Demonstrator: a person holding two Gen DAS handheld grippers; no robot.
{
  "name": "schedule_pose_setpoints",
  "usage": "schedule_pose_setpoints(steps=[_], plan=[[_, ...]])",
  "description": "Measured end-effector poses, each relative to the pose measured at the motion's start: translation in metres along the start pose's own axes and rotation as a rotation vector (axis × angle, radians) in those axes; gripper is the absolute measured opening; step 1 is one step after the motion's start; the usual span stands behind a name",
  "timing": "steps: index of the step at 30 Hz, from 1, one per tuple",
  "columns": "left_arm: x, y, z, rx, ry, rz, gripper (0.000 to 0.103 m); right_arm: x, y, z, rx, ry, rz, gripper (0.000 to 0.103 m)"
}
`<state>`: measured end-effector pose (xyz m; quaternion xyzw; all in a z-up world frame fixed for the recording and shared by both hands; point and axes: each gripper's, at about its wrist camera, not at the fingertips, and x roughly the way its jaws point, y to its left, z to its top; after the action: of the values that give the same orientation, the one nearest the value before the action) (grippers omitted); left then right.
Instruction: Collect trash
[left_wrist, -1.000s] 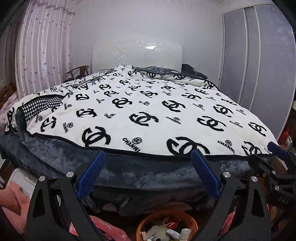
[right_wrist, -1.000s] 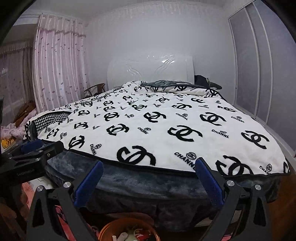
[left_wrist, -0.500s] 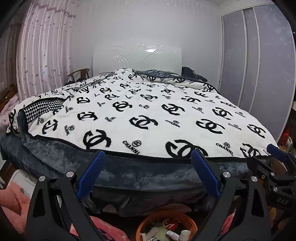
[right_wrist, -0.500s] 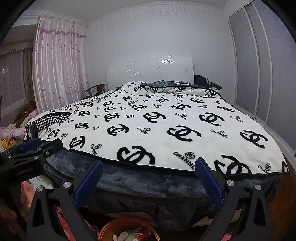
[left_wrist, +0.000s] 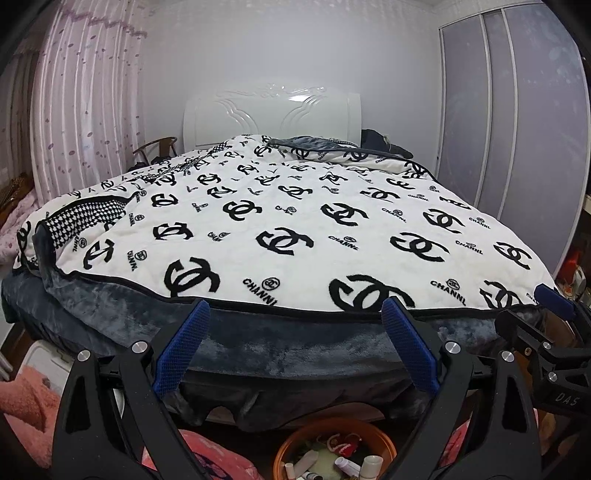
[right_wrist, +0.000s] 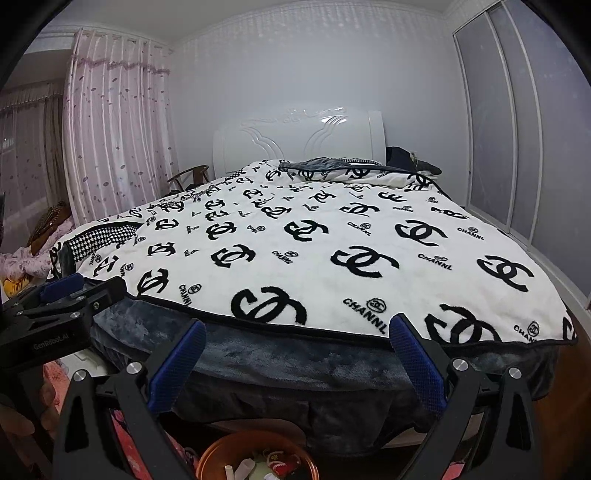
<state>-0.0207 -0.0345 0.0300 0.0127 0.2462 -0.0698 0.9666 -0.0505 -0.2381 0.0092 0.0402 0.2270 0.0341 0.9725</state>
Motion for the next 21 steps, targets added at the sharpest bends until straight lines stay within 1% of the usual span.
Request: schedule_pose_setpoints(steps=[9,21], plan=[[0.0004,-0.005,0.0008,0.015,0.009,-0.018,0.091,0.0013,-0.0018,-0.0023,0.007,0.012,0.004,0.098],[0.0049,-0.0082,-0.0006,0.016,0.019,-0.018,0.091,0.0015,-0.0042,-0.0023,0.012,0.017,0.009,0.098]])
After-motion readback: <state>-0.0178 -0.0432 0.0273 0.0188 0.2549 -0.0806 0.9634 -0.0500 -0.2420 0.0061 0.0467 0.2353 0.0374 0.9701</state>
